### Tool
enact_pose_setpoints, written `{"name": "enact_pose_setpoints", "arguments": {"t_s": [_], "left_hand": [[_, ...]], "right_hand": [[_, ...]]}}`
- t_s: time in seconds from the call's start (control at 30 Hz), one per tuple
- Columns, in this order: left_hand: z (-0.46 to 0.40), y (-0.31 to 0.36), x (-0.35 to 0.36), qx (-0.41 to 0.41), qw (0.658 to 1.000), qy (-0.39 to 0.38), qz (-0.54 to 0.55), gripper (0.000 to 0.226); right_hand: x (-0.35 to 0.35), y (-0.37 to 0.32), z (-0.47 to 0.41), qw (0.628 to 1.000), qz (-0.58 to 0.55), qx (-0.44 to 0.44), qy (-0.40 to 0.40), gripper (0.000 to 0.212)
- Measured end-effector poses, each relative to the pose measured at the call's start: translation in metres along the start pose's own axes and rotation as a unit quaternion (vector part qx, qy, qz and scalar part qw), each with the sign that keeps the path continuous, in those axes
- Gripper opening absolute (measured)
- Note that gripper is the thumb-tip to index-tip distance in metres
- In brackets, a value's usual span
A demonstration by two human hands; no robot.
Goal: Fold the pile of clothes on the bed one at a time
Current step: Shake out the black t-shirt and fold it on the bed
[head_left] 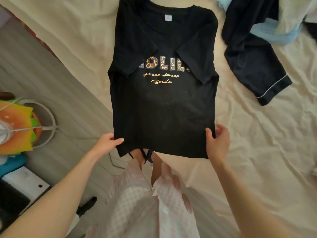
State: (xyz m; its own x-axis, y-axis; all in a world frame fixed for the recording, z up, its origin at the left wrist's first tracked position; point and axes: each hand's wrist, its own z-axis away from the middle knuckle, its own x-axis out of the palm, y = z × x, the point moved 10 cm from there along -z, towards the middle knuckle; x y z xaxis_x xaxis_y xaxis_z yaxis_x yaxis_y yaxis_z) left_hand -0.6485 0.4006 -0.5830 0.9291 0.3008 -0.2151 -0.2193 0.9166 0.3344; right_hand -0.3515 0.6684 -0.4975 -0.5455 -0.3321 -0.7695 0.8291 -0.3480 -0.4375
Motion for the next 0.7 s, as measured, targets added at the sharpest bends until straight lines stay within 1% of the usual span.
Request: {"name": "enact_pose_setpoints", "arguments": {"t_s": [0.03,0.1,0.17,0.23,0.33,0.43,0.53,0.6,0.7], "left_hand": [[0.003,-0.008,0.001,-0.001,1.000,-0.003,-0.003,0.026],[0.011,-0.022,0.000,0.002,1.000,0.002,0.017,0.021],[0.020,-0.034,-0.003,0.000,0.997,0.013,0.078,0.020],[0.032,-0.043,-0.004,-0.011,0.986,0.012,0.167,0.017],[0.052,-0.047,-0.004,-0.022,0.967,-0.004,0.255,0.016],[0.070,-0.040,-0.006,-0.031,0.958,-0.018,0.285,0.018],[0.085,-0.026,-0.015,-0.038,0.947,-0.015,0.319,0.018],[0.094,-0.012,-0.024,-0.037,0.934,-0.008,0.355,0.015],[0.106,0.022,-0.038,-0.011,0.910,-0.014,0.414,0.015]], "right_hand": [[0.001,0.011,0.001,0.999,-0.021,0.042,-0.012,0.036],[0.007,0.024,0.004,0.994,-0.035,0.083,-0.056,0.031],[0.015,0.038,0.012,0.985,-0.054,0.124,-0.107,0.028],[0.018,0.055,0.027,0.968,-0.085,0.188,-0.144,0.033],[0.013,0.074,0.052,0.937,-0.152,0.267,-0.163,0.034],[0.004,0.071,0.069,0.911,-0.236,0.295,-0.165,0.025],[-0.008,0.059,0.077,0.887,-0.302,0.308,-0.164,0.020],[-0.016,0.044,0.078,0.865,-0.355,0.314,-0.167,0.016],[-0.030,0.012,0.071,0.829,-0.442,0.297,-0.170,0.007]]}}
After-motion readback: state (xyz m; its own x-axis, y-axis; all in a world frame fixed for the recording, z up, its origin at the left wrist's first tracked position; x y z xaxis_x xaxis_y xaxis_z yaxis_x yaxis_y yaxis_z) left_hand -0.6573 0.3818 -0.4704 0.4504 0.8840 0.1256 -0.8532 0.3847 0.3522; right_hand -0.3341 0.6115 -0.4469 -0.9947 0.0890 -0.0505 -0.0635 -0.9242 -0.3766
